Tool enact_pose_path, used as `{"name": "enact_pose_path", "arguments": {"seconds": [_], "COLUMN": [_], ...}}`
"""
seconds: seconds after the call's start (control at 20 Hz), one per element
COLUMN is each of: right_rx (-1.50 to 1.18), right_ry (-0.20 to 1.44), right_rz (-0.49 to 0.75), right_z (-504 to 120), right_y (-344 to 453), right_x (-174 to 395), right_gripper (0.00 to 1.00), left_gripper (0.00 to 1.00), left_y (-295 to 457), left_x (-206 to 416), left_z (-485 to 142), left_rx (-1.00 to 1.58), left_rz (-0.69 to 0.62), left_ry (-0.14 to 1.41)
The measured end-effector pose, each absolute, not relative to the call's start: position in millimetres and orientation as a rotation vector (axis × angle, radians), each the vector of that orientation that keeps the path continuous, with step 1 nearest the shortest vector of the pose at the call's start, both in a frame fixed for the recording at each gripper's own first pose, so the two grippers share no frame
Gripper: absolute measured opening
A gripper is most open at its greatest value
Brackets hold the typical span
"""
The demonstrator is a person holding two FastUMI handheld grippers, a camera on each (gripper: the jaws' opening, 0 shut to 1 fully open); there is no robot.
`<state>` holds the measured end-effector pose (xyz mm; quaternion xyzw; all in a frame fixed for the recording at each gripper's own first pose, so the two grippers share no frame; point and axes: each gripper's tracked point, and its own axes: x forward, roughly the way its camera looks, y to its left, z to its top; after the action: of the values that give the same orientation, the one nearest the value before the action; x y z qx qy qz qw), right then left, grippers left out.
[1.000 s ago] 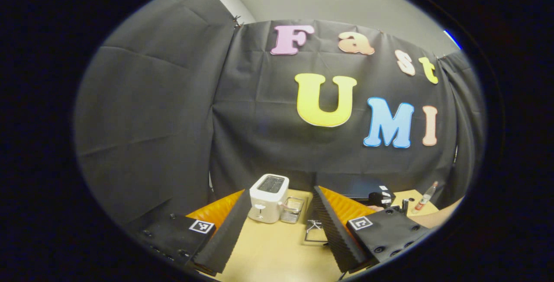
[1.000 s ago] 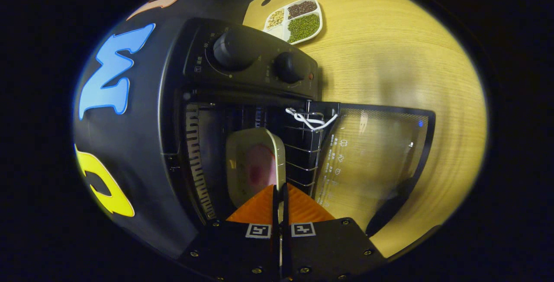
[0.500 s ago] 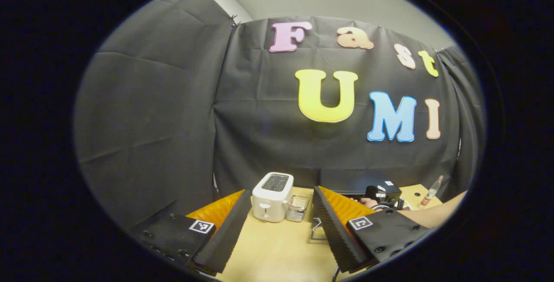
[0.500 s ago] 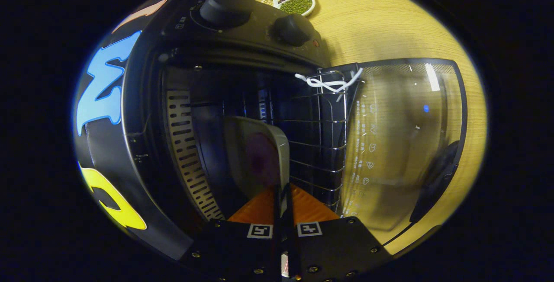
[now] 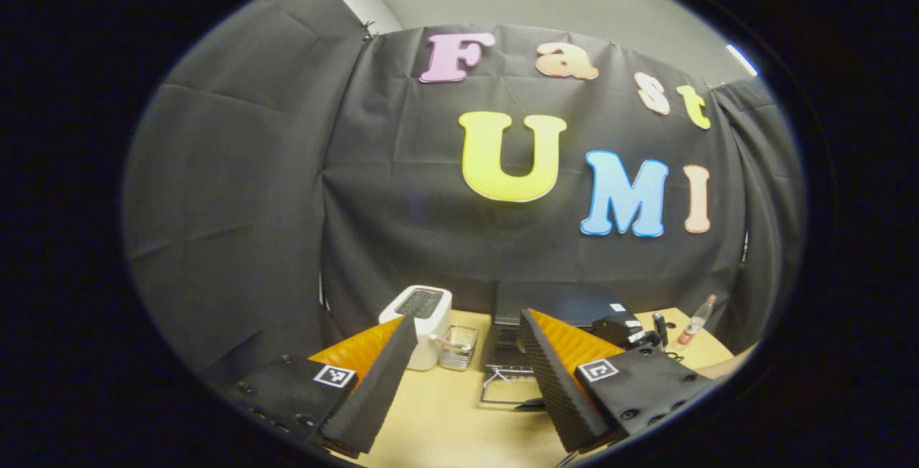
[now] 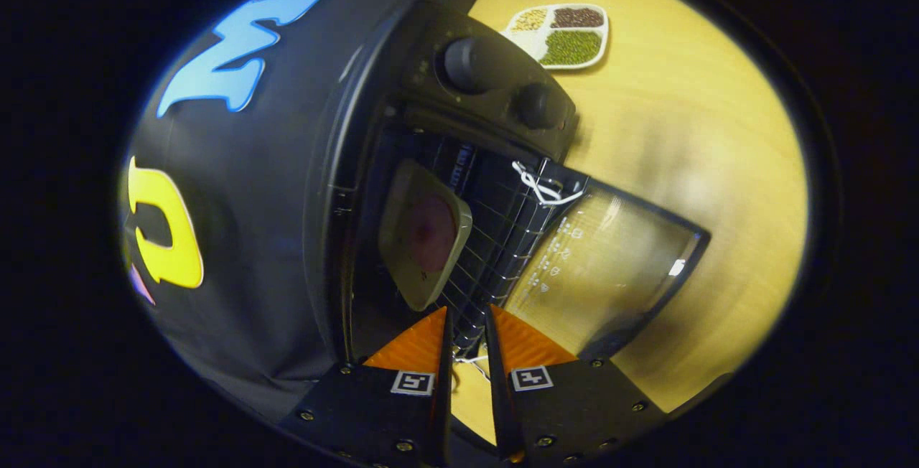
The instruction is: Open the electric oven with the left hand, put the food in, and close the electric oven.
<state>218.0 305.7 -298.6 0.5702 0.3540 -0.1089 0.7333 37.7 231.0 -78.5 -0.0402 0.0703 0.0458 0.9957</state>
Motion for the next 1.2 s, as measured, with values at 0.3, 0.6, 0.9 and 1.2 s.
{"name": "enact_pose_path", "arguments": {"seconds": [0.3,0.6,0.9,1.2], "right_rx": [0.946,0.630,0.354,0.210], "right_ry": [0.743,0.622,0.351,0.034], "right_rz": [-0.092,0.000,0.028,-0.046], "right_z": [-263.4,-211.7,-125.3,-31.8], "right_y": [255.2,192.9,134.7,79.6], "right_x": [163.2,127.9,99.1,52.2], "right_gripper": [0.25,0.25,0.25,0.25], "left_gripper": [0.93,1.00,1.00,0.98], "left_y": [180.4,133.7,92.2,63.5], "left_x": [52.4,56.2,55.0,58.5], "left_z": [-81.4,-75.8,-67.5,-68.1], "left_rx": [-0.087,-0.072,-0.060,-0.063], "left_rz": [0.011,-0.045,-0.087,-0.111], "left_ry": [0.137,0.124,0.107,0.110]}}
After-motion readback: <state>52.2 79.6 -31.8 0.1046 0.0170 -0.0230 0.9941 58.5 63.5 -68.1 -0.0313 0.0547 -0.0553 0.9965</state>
